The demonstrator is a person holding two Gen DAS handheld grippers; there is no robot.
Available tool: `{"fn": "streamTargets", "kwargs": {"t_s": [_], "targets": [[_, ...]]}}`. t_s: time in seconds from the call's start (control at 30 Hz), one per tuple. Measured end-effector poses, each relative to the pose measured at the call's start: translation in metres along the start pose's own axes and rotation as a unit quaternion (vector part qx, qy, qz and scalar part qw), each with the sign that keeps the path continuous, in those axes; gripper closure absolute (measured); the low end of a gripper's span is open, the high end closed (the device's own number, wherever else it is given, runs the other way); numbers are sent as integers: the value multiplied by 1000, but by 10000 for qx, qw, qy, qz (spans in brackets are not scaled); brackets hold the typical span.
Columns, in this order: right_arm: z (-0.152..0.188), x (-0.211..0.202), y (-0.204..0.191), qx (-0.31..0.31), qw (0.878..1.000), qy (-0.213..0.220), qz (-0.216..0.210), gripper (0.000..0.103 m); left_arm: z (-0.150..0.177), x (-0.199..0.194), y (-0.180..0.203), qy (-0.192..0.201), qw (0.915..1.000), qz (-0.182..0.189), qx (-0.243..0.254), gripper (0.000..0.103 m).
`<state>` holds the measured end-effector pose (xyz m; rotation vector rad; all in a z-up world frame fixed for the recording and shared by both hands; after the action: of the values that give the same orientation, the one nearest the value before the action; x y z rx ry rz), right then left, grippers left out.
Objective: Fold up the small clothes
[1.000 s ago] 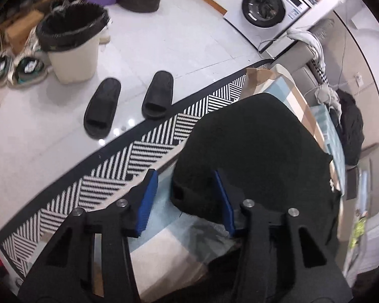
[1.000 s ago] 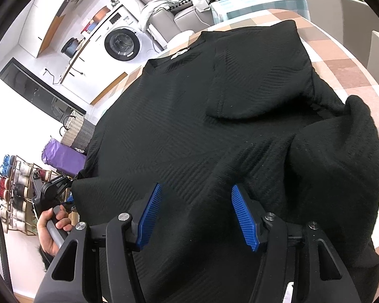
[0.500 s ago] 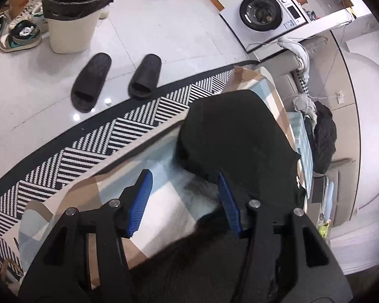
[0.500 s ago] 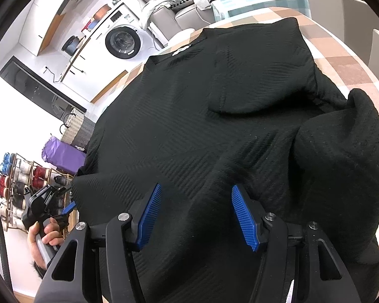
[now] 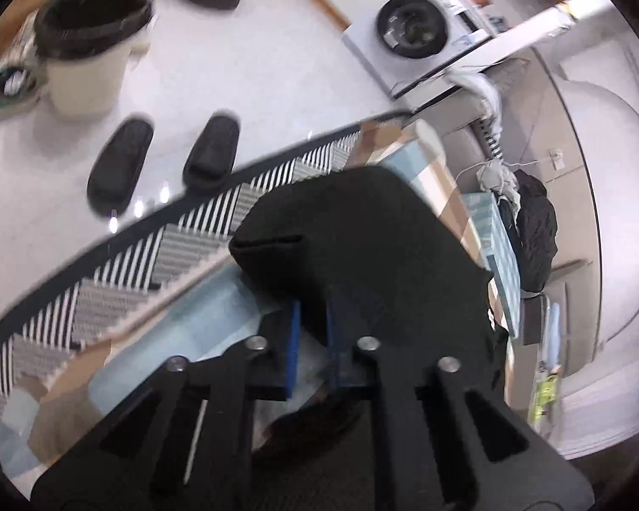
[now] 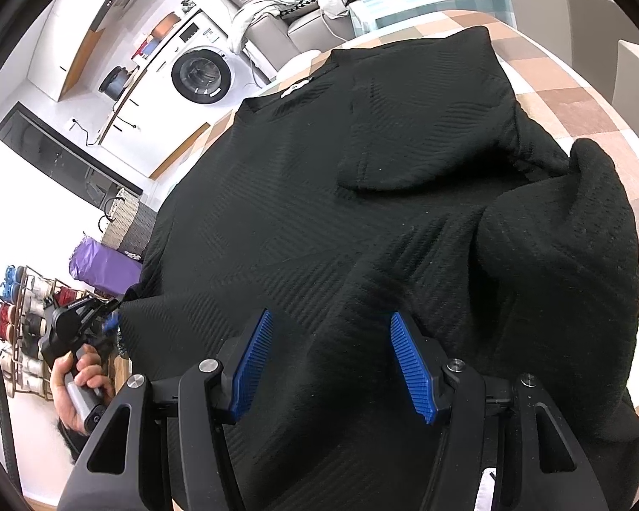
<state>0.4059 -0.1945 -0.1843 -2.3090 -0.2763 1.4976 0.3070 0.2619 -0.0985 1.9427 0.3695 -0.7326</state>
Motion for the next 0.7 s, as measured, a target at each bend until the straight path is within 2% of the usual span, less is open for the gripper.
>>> {"fn": "streamTargets", "kwargs": {"t_s": [0.1, 0.13, 0.2, 0.27, 0.3, 0.37, 0.4, 0.43, 0.47, 0.5, 0.53, 0.6, 0.7], "targets": [[1, 0, 1, 39, 10000, 4, 2, 44, -12, -2, 42, 447, 9958, -81, 794, 99], [1, 0, 2, 50, 10000, 7, 7, 44, -12, -2, 70, 575, 9910, 13, 1206, 99], [3, -1, 2, 47, 10000, 1, 18, 44, 1, 2, 112, 562, 9807, 199, 1862, 99], [4, -2, 2, 57, 10000, 10, 13, 44, 38, 14, 164, 213, 9607, 669, 2685, 99], [4, -2, 2, 67, 10000, 11, 12, 44, 65, 24, 185, -143, 9467, 878, 3095, 99], [5, -3, 3, 87, 10000, 14, 5, 44, 104, 37, 203, -728, 9281, 1269, 3423, 97], [5, -3, 4, 89, 10000, 10, 13, 44, 121, 44, 203, -1056, 9209, 1307, 3518, 90], [5, -3, 5, 101, 9999, 5, 30, 44, 134, 52, 198, -1351, 9162, 1157, 3591, 84], [5, -4, 6, 115, 9999, 9, 39, 44, 140, 57, 190, -1497, 9143, 969, 3637, 71], [4, -4, 6, 124, 9999, 14, 52, 44, 140, 59, 184, -1510, 9147, 889, 3642, 67], [4, -5, 7, 120, 9999, 27, 67, 44, 137, 58, 177, -1418, 9190, 859, 3577, 66], [5, -6, 8, 115, 9999, 36, 66, 44, 130, 54, 167, -1335, 9258, 788, 3448, 57], [5, -4, 8, 133, 9999, 23, 76, 44, 111, 51, 153, -1130, 9371, 664, 3234, 55]]}}
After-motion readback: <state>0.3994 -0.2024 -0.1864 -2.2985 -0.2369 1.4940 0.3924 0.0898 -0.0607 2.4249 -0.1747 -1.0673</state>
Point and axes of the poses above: each gripper's, at about its wrist camera, not at the fingertips, and x roughly the way its jaws point, y to its right, z to its underside, the point moved 10 cm from there along x, roughly the way its jaws point, and after that the axes turned 8 degrees about z, right-handed, at the moved point
